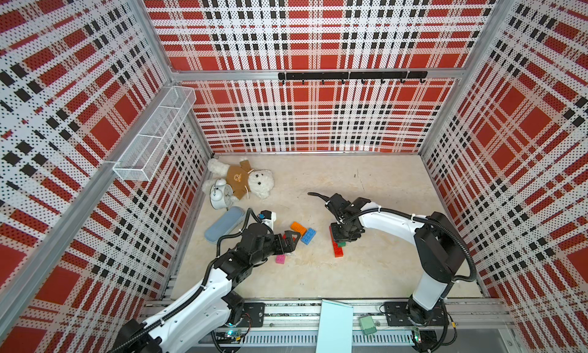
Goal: Assemble a small pinwheel with lego
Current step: Assemble the lego brick with the lego brick, then pick up the lego brick from the center of the board.
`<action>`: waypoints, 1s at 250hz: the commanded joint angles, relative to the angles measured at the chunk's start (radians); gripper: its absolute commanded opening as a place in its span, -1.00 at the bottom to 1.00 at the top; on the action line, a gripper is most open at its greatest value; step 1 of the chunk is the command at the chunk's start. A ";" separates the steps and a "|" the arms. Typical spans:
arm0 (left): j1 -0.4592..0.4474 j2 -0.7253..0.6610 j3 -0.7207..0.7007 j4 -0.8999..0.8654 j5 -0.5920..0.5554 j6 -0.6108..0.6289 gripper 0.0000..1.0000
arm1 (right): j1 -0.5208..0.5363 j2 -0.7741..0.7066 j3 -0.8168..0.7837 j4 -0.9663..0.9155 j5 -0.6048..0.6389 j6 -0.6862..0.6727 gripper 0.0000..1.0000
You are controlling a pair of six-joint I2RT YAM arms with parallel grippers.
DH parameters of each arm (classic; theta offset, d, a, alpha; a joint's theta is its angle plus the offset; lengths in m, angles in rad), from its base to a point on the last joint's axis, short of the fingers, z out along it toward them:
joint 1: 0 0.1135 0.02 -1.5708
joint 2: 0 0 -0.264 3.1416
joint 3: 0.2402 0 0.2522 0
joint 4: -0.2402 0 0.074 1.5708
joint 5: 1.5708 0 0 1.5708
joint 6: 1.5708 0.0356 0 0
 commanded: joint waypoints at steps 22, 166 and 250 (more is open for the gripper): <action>-0.058 0.113 0.127 -0.227 -0.161 0.035 0.99 | -0.029 -0.076 0.019 0.030 -0.082 -0.006 0.14; -0.184 0.511 0.344 -0.369 -0.436 -0.489 0.62 | -0.088 -0.388 -0.118 0.113 -0.147 -0.074 0.73; -0.176 0.640 0.401 -0.400 -0.449 -0.620 0.39 | -0.104 -0.557 -0.187 0.066 -0.142 -0.107 1.00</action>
